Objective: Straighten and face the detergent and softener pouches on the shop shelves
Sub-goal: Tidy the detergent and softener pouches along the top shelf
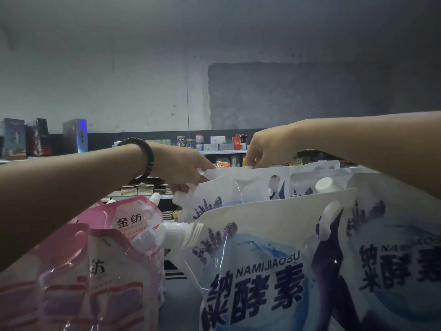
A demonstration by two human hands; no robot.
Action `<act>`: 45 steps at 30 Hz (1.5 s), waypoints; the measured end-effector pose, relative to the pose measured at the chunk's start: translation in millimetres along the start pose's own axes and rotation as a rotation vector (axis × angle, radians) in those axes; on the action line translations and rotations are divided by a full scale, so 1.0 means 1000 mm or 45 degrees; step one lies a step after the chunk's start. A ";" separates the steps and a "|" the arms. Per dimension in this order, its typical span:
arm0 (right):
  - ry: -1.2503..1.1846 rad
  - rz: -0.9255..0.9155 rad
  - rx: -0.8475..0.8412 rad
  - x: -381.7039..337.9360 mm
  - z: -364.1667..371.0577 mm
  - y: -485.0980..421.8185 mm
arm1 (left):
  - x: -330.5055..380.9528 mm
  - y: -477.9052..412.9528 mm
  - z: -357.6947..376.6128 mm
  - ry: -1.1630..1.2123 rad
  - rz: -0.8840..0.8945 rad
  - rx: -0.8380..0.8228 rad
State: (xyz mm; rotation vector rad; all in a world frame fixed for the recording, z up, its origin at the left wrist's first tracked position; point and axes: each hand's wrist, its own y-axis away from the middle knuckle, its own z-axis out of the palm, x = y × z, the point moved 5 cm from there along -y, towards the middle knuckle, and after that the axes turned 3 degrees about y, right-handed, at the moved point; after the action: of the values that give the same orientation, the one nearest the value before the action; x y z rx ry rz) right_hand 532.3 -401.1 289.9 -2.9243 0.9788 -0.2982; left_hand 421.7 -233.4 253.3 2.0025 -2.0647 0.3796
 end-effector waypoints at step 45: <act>-0.729 -0.210 0.775 -0.078 -0.031 0.150 | 0.064 0.143 0.001 0.172 -0.144 0.793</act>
State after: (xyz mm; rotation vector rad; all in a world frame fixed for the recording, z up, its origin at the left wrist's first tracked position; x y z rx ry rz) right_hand 376.7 -473.7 292.2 -2.3128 0.4546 0.2028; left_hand 276.7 -289.8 271.7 2.3150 -1.8851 1.2208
